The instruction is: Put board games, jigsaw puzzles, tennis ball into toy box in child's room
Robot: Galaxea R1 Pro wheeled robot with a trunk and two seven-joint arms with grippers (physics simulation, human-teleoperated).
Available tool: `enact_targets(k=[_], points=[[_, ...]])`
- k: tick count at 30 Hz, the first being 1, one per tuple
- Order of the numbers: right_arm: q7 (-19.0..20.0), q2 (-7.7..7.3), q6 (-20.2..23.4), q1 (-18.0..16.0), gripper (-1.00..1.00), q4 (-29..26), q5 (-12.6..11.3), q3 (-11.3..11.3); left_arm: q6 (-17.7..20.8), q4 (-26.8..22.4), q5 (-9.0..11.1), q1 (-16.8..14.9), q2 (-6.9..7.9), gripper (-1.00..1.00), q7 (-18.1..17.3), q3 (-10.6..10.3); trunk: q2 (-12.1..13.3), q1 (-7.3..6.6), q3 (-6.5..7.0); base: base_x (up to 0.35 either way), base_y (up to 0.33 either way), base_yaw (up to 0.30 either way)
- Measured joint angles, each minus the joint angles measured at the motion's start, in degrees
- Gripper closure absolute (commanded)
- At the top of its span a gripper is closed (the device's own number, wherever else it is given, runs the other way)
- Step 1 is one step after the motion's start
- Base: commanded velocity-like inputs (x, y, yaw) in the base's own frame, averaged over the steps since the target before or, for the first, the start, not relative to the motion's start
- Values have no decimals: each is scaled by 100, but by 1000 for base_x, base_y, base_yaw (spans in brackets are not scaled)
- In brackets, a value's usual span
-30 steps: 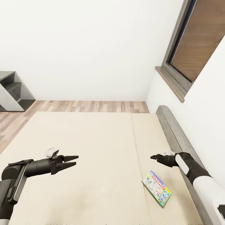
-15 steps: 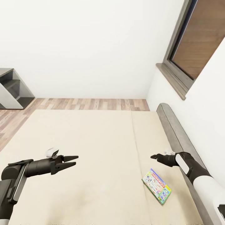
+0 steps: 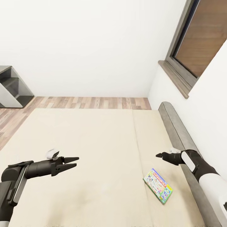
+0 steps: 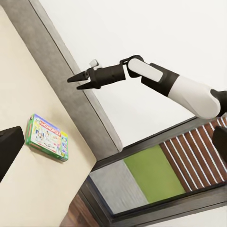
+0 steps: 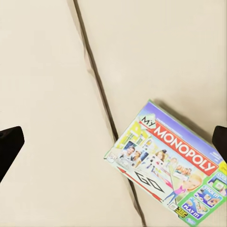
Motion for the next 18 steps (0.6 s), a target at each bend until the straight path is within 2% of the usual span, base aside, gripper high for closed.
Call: enact_targets(k=[18], points=[[-32, 4, 26, -31, -100, 0, -4, -16, 0, 2, 14, 0, 16, -100, 0, 8, 0, 0, -170, 0, 0, 0]])
